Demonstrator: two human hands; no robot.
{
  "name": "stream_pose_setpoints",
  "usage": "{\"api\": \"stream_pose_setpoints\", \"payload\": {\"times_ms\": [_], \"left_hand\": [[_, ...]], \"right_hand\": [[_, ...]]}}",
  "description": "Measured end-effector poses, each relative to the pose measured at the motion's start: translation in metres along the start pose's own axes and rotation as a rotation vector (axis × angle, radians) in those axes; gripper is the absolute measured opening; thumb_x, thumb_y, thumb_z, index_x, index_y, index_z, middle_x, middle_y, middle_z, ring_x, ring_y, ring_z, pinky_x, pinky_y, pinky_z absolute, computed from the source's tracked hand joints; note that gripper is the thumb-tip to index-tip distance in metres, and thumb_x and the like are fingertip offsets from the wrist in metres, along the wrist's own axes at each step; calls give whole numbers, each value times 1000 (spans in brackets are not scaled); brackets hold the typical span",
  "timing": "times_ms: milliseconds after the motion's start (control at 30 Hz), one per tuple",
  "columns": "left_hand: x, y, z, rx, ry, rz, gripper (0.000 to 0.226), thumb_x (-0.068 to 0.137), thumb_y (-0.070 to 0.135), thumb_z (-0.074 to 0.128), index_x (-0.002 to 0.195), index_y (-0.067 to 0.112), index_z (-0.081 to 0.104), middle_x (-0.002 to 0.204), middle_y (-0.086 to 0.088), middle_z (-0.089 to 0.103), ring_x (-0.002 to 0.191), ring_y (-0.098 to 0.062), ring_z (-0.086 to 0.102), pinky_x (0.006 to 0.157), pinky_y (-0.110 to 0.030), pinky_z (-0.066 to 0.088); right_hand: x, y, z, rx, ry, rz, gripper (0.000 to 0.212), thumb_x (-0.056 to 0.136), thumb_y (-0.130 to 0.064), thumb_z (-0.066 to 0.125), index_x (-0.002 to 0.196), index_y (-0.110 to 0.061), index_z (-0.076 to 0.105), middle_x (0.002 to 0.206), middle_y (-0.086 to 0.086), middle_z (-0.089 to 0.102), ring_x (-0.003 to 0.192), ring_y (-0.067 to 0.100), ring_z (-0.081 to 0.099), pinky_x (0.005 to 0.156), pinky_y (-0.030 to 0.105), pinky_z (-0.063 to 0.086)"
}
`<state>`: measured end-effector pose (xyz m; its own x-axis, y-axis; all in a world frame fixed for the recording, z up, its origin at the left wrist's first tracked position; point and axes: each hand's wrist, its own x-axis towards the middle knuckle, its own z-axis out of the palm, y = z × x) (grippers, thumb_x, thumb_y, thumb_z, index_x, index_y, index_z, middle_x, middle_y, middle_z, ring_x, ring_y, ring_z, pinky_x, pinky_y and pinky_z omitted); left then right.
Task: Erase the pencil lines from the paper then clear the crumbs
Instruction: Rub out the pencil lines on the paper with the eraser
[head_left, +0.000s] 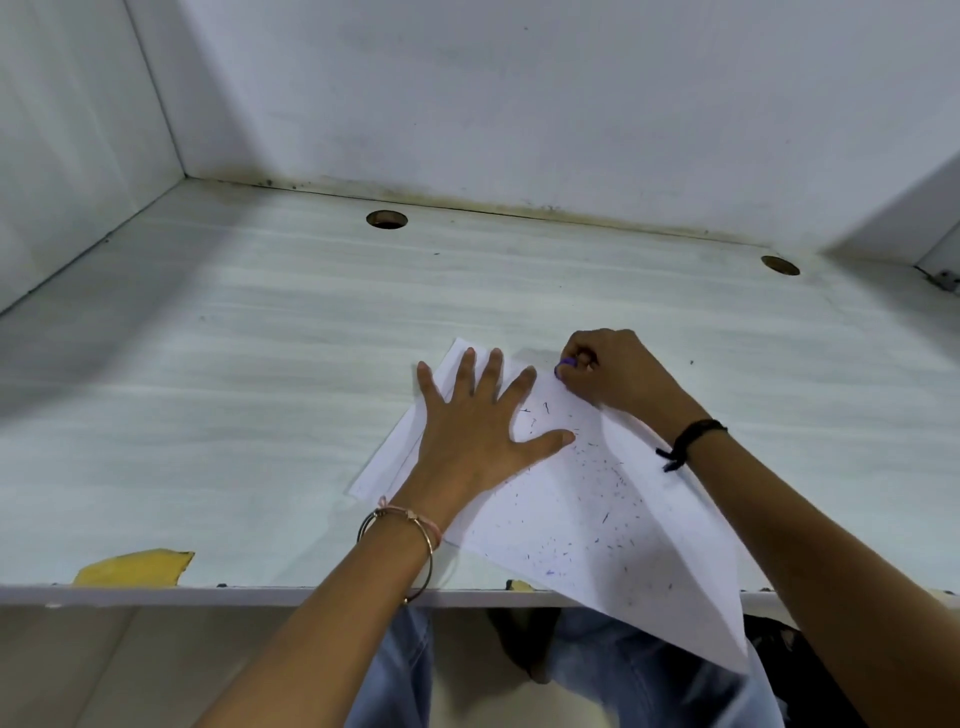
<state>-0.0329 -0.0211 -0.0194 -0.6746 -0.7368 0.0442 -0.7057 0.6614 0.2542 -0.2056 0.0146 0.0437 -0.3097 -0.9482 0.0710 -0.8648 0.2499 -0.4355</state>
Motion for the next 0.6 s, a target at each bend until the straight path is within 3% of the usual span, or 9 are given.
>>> {"api": "stream_pose_setpoints", "payload": {"times_ms": [167, 233, 300, 367, 500, 600], "left_hand": [[1, 1, 1, 24, 6, 8, 91, 77, 89, 15, 154, 42, 2, 164, 0, -9, 150, -24, -15, 108, -70, -14], [1, 0, 1, 11, 2, 4, 91, 77, 89, 16, 154, 42, 3, 164, 1, -10, 150, -23, -16, 109, -69, -15], [1, 0, 0, 11, -7, 5, 90, 78, 89, 16, 154, 43, 3, 164, 1, -11, 149, -23, -17, 109, -69, -15], [0, 0, -1, 9, -11, 3, 90, 78, 89, 17, 154, 42, 3, 164, 1, -11, 149, -23, -17, 109, -69, -15], [1, 1, 2, 29, 25, 13, 92, 79, 88, 17, 155, 38, 4, 165, 0, -7, 150, -25, -12, 109, -71, -11], [1, 0, 1, 11, 7, 8, 94, 79, 88, 18, 156, 36, 3, 164, 1, -9, 150, -23, -14, 109, -70, -14]], "right_hand": [[-27, -10, 15, 106, -75, -132, 5, 86, -20, 65, 82, -16, 66, 68, -10, 59, 54, 0, 49, 53, 11, 38], [-16, -1, 12, 54, -19, -84, 7, 87, -20, 63, 87, -14, 66, 77, -4, 63, 59, 3, 50, 57, 15, 39], [-2, 7, 5, -18, 10, 8, 9, 88, -19, 60, 89, -12, 65, 84, 4, 66, 68, 16, 54, 62, 27, 42], [2, 5, 3, -40, 14, 33, 9, 88, -17, 58, 89, -11, 65, 84, 5, 65, 71, 20, 55, 63, 28, 41], [-26, -11, 18, 51, -29, -138, 6, 89, -20, 58, 87, -15, 62, 72, -6, 59, 59, 7, 48, 55, 18, 36], [-24, -4, 20, -5, -28, -146, 8, 91, -25, 56, 91, -19, 59, 82, -3, 64, 63, 9, 51, 59, 25, 39]]}}
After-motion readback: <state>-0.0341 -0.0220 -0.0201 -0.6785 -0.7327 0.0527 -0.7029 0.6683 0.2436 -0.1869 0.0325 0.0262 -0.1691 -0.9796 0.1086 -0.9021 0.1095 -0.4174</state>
